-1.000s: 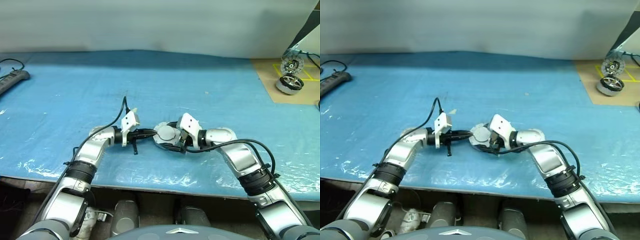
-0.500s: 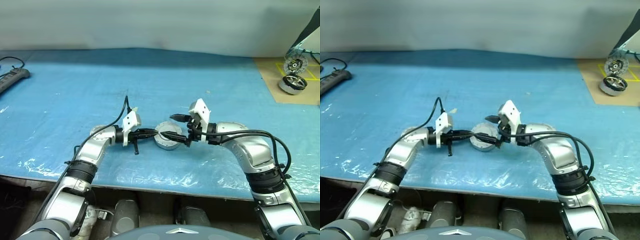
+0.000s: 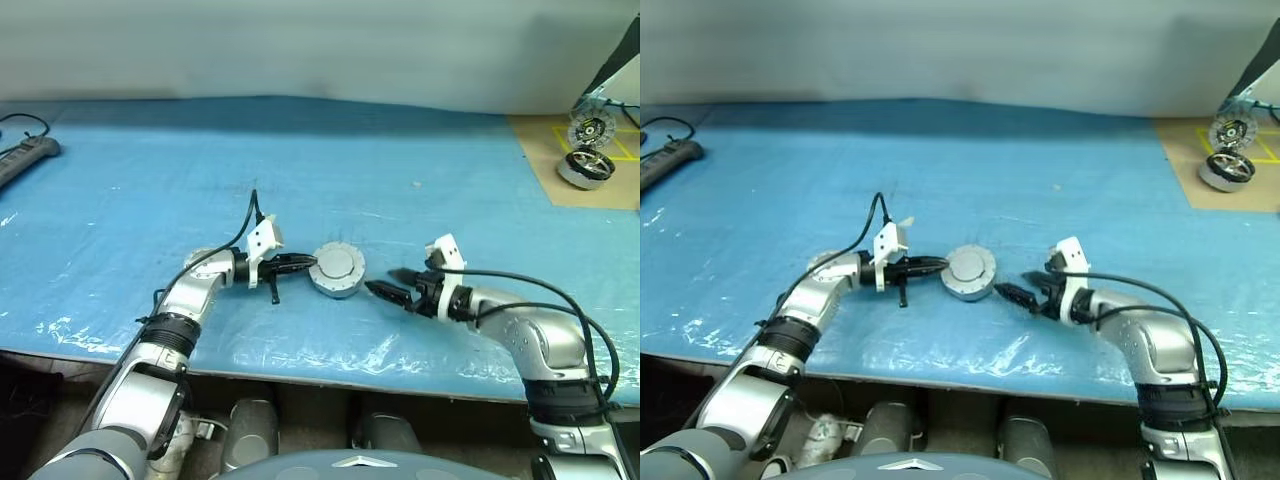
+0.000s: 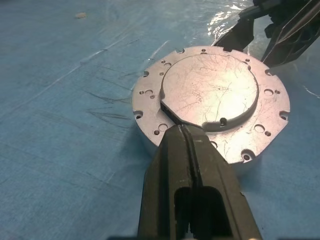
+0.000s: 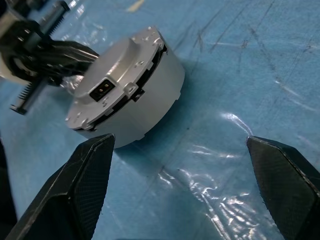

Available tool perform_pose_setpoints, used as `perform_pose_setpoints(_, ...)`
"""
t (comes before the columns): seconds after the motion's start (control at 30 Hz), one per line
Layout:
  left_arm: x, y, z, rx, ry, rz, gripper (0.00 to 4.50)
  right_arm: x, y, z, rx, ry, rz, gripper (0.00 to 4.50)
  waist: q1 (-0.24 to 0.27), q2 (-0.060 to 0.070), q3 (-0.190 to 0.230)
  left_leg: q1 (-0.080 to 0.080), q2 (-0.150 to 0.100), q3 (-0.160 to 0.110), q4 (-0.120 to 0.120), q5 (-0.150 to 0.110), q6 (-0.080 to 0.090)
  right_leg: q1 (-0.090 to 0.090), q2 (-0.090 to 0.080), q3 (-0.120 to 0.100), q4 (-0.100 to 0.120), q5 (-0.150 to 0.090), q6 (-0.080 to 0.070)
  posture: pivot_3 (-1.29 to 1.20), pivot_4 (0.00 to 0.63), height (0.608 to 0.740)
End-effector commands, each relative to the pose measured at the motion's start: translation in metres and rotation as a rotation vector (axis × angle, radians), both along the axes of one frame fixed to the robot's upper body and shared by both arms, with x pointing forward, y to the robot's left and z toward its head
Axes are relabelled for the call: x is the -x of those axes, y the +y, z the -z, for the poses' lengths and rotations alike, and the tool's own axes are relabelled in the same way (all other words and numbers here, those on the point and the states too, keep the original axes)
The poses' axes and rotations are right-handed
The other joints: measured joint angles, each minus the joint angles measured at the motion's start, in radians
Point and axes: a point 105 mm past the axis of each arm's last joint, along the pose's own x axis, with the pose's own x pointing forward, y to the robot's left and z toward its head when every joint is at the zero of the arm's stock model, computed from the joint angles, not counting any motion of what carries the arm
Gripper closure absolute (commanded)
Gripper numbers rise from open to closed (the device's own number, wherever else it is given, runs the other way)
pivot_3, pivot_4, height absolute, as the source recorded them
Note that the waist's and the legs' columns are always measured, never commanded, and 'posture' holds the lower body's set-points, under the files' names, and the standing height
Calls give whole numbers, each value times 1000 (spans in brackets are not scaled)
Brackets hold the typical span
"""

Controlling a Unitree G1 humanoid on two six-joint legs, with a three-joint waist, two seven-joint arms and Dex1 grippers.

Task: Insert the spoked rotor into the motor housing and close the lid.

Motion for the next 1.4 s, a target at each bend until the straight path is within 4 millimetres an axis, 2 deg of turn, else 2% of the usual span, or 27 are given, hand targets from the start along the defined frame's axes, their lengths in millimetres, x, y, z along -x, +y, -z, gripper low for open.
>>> perform_pose_setpoints(0.03,10,5,36,-98,92,13,4500,4,11,-1,-109,36,-6,31,0,0,0,3,0,0,0,0,0,2,0,0,0,-1,2,0,150,740)
perform_pose_setpoints(0.17,8,5,37,-101,87,12,4500,2,22,-3,-202,63,-1,31,5,0,0,5,0,0,-1,0,0,5,-1,0,-2,-1,3,0,150,740)
perform_pose_setpoints(0.27,7,3,37,-103,82,14,4500,-4,22,-13,-325,80,36,31,4,0,0,4,-2,0,-4,0,0,4,-2,0,-5,-1,2,0,150,740)
perform_pose_setpoints(0.33,7,3,35,-99,77,18,4500,-6,20,-18,-372,88,46,31,7,0,0,-1,-2,0,-5,0,-1,2,-2,-1,-6,3,-4,0,150,740)
perform_pose_setpoints(0.53,10,6,24,-89,67,24,4500,-5,17,-23,-385,89,52,31,-1,1,0,-8,-1,0,-7,3,-4,-5,-1,-3,-6,3,-5,0,150,740)
perform_pose_setpoints(0.7,2,10,12,-67,78,-17,4500,0,7,-12,-246,79,38,31,-2,1,0,-9,-1,0,-6,3,-4,-7,-1,-3,-6,3,-5,0,150,740)
perform_pose_setpoints(0.83,-4,12,1,-15,88,-55,4500,24,-4,22,88,51,-94,31,0,0,0,-9,-1,0,-6,3,-4,-6,-1,-3,-6,3,-5,0,150,740)
perform_pose_setpoints(0.97,-8,15,-11,47,98,-87,4500,30,-14,20,203,-28,-157,31,0,0,1,-8,0,0,-6,2,-4,-4,-1,-3,-7,3,-5,0,150,740)
perform_pose_setpoints(1.07,-2,17,-25,125,115,-75,4500,12,-20,-9,211,-177,-102,31,0,-2,2,-8,-1,0,-5,1,-2,-4,-1,-3,-8,3,-5,0,150,740)
perform_pose_setpoints(1.17,26,11,-34,178,146,-20,4500,-7,-12,-55,204,-368,-78,31,-11,-1,2,-9,-1,0,-5,1,-1,-5,-1,-3,-8,4,-5,0,150,740)
perform_pose_setpoints(1.23,42,11,-39,188,177,8,4500,-11,1,-77,201,-455,-106,31,-24,1,3,-10,0,0,-5,1,-1,-9,-1,-3,-7,4,-6,0,150,740)
perform_pose_setpoints(1.33,58,16,-39,153,220,42,4500,-7,29,-94,227,-541,-224,31,-25,0,5,-12,2,0,-5,3,2,-13,1,-3,0,2,-9,0,150,740)
perform_pose_setpoints(1.4,59,19,-38,133,236,40,4500,-8,43,-97,211,-550,-272,31,-25,1,6,-10,3,0,-4,3,1,-13,2,-5,4,0,-12,0,150,740)
